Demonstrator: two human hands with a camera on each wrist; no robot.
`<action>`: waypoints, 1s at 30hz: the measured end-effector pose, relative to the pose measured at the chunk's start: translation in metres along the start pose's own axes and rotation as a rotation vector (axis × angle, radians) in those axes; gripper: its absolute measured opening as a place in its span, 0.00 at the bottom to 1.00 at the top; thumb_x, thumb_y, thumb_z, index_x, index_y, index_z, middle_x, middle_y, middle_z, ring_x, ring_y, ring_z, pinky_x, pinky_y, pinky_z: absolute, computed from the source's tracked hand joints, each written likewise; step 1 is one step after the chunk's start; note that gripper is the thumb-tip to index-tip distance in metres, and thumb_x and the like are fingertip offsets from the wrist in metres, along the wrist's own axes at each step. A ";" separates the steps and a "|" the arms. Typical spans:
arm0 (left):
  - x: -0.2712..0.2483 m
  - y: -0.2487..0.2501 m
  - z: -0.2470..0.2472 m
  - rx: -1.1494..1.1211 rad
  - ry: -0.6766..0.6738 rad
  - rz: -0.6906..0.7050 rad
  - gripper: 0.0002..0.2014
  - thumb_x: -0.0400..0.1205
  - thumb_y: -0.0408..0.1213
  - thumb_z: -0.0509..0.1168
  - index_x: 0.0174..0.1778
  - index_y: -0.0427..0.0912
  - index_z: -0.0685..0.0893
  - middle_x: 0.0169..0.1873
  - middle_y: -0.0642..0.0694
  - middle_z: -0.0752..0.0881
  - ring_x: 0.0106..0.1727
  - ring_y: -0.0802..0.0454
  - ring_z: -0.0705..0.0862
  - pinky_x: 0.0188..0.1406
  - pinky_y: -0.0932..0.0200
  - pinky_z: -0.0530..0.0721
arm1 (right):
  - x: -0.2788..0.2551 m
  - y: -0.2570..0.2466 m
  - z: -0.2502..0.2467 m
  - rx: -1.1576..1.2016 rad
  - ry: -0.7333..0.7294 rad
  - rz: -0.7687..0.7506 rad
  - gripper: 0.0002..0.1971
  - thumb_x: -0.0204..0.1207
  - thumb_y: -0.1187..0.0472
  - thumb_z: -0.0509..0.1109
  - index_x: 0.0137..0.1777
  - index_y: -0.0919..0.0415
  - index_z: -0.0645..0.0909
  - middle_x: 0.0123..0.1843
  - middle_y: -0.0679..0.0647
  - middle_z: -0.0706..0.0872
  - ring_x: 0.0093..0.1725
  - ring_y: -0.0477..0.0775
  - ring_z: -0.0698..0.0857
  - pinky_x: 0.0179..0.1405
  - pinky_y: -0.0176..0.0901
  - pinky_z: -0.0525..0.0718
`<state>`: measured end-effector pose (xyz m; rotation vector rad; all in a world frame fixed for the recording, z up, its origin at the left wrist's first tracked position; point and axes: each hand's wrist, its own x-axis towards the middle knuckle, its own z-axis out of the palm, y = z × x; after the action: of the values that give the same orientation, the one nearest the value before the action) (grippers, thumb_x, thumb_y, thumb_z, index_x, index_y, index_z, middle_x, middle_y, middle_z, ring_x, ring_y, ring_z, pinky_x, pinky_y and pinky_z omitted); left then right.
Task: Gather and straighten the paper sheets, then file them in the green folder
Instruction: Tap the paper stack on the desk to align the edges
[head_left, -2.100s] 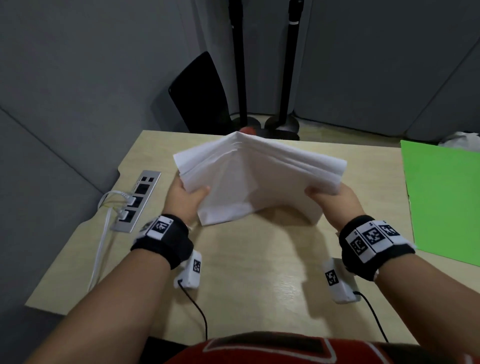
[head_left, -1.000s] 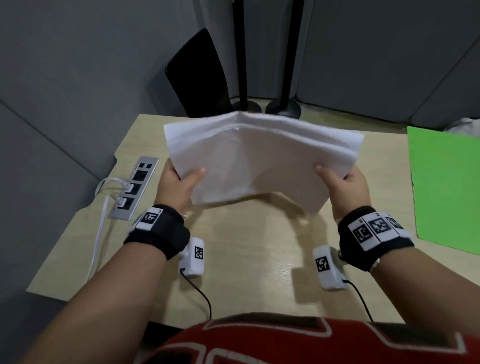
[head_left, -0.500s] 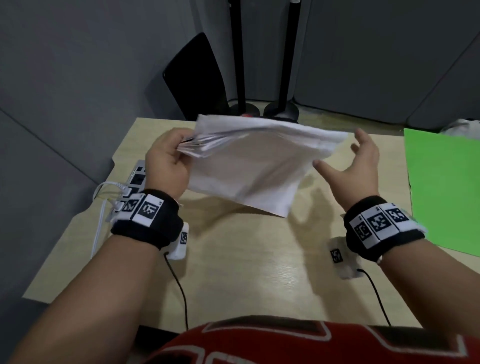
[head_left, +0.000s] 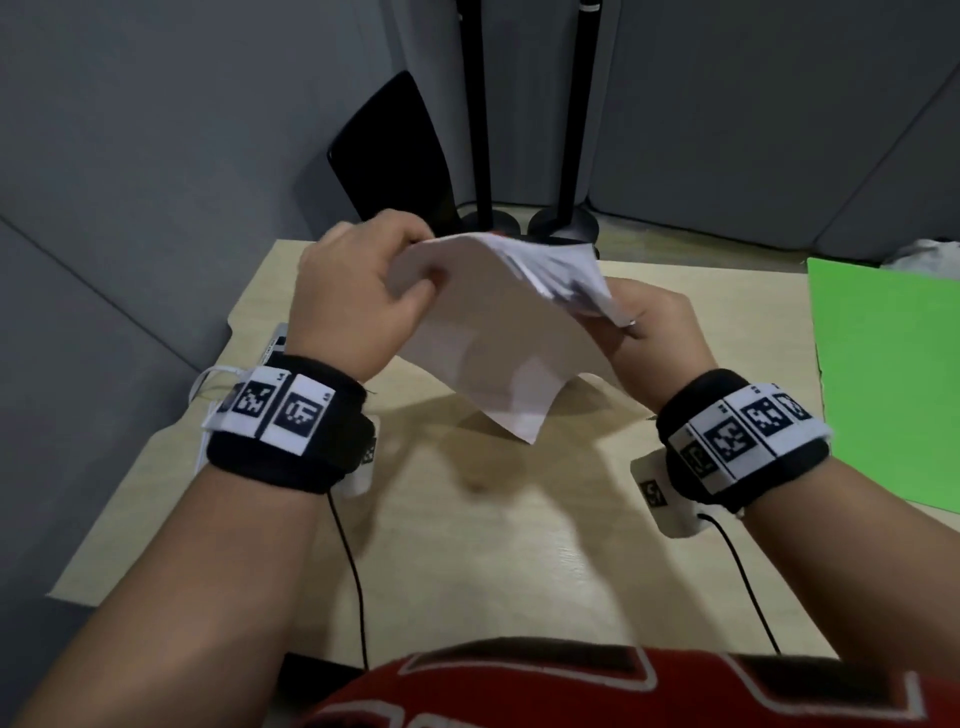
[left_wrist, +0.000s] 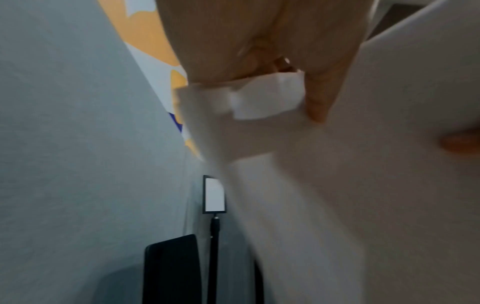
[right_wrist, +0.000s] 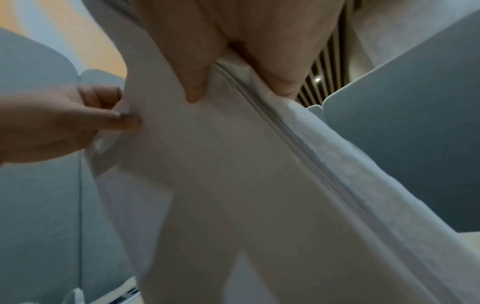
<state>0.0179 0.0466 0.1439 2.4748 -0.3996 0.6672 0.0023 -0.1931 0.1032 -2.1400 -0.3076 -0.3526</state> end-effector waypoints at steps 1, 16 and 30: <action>0.000 -0.005 -0.003 -0.029 0.011 -0.085 0.09 0.73 0.44 0.69 0.48 0.55 0.82 0.41 0.61 0.84 0.49 0.49 0.82 0.52 0.48 0.81 | -0.001 0.000 -0.002 0.089 0.039 0.051 0.13 0.79 0.62 0.69 0.37 0.43 0.83 0.27 0.31 0.82 0.31 0.33 0.78 0.33 0.28 0.73; -0.019 0.002 0.031 -0.865 -0.108 -0.582 0.11 0.72 0.36 0.75 0.49 0.47 0.87 0.45 0.49 0.92 0.49 0.51 0.91 0.53 0.50 0.86 | -0.003 -0.002 -0.011 0.351 0.166 0.373 0.09 0.74 0.60 0.74 0.52 0.50 0.83 0.48 0.49 0.87 0.46 0.45 0.85 0.47 0.40 0.82; -0.022 0.002 0.025 -0.751 -0.146 -0.560 0.06 0.72 0.42 0.76 0.43 0.50 0.87 0.42 0.51 0.91 0.43 0.58 0.90 0.47 0.55 0.87 | -0.006 0.003 0.001 0.197 0.153 0.219 0.14 0.80 0.60 0.62 0.64 0.56 0.77 0.52 0.42 0.84 0.51 0.44 0.81 0.53 0.41 0.78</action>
<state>0.0079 0.0333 0.1146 1.7801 0.0161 0.0668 -0.0017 -0.1946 0.0981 -1.9180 -0.0177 -0.3422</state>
